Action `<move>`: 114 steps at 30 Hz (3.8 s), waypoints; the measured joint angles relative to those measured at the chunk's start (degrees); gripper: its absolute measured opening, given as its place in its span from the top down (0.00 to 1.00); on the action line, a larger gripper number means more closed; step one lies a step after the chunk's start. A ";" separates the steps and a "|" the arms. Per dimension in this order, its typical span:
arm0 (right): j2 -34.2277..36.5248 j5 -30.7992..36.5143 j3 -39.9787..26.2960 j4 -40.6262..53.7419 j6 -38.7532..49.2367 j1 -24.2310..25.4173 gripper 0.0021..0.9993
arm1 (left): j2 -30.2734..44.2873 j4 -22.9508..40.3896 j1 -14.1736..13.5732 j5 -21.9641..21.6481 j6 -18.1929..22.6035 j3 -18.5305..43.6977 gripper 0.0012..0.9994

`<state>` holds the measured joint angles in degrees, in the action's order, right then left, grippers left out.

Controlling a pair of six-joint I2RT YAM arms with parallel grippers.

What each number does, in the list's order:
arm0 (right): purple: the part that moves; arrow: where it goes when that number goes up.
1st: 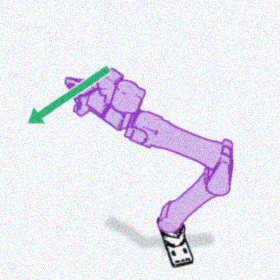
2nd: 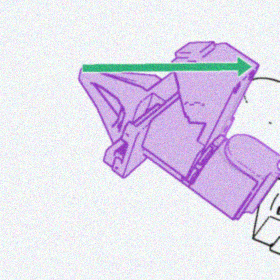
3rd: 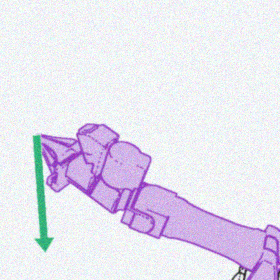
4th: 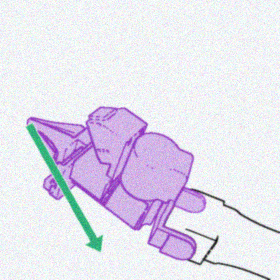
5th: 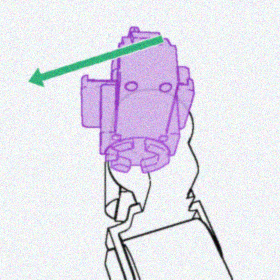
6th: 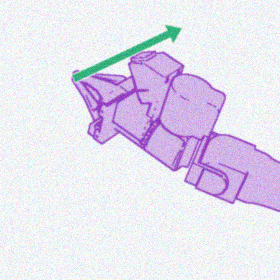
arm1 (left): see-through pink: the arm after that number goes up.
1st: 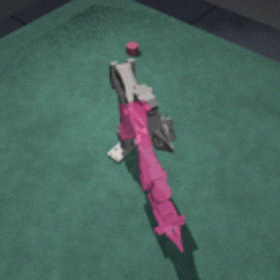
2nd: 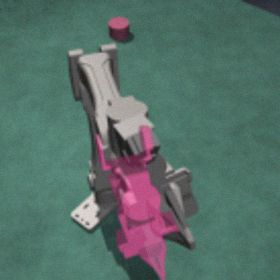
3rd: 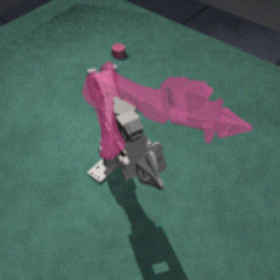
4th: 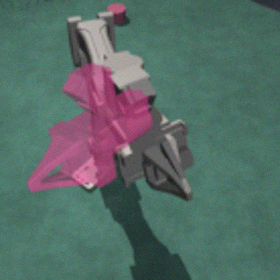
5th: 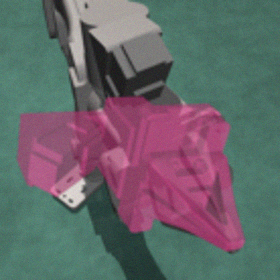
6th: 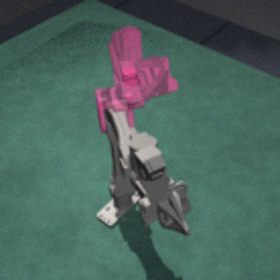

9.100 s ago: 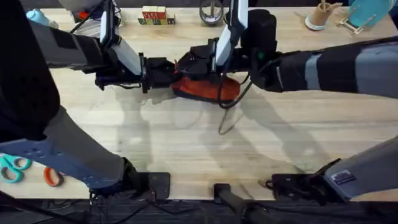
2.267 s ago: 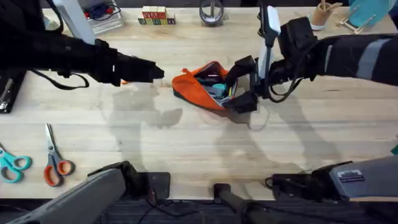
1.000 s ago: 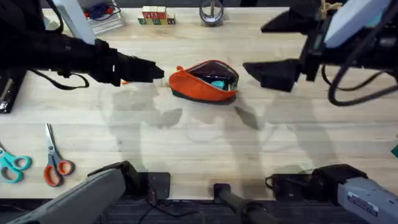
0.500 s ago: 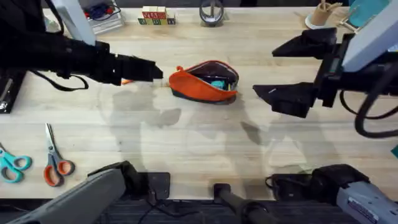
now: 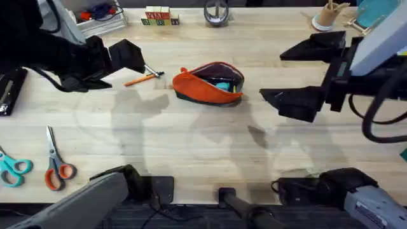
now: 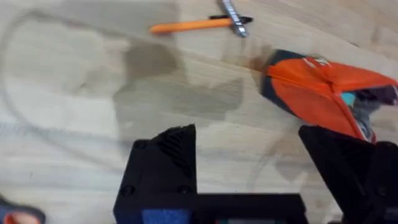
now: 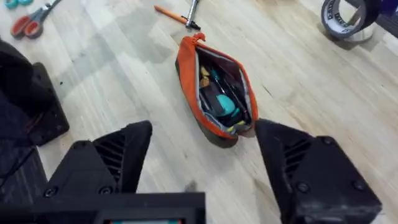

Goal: Unzip the bag, pick up the pens from the table one at a time and place them inside, then zip the bag closed.

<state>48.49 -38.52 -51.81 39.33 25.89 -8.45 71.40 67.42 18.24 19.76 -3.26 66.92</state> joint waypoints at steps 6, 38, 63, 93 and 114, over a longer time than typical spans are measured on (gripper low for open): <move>0.00 0.00 0.00 0.00 0.00 0.00 0.00 | 0.00 0.87 -3.44 -7.55 -6.96 2.02 0.00; 0.00 0.00 -0.02 0.04 0.00 0.00 0.00 | 31.35 -7.91 -11.78 -16.40 -25.85 20.50 0.01; 1.86 0.00 0.00 0.07 0.00 0.00 0.00 | 44.92 -14.97 -11.78 -15.08 -34.93 20.58 0.01; 2.03 0.00 0.00 0.11 0.00 0.00 0.00 | 45.92 -10.69 -11.67 -10.46 -32.87 24.08 0.96; 2.03 0.00 0.00 0.11 0.00 0.00 0.00 | 27.21 2.42 -11.67 -10.49 -18.63 26.91 0.96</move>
<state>50.52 -38.52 -51.81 39.44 25.89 -8.45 98.61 69.83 6.57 9.27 -21.89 93.82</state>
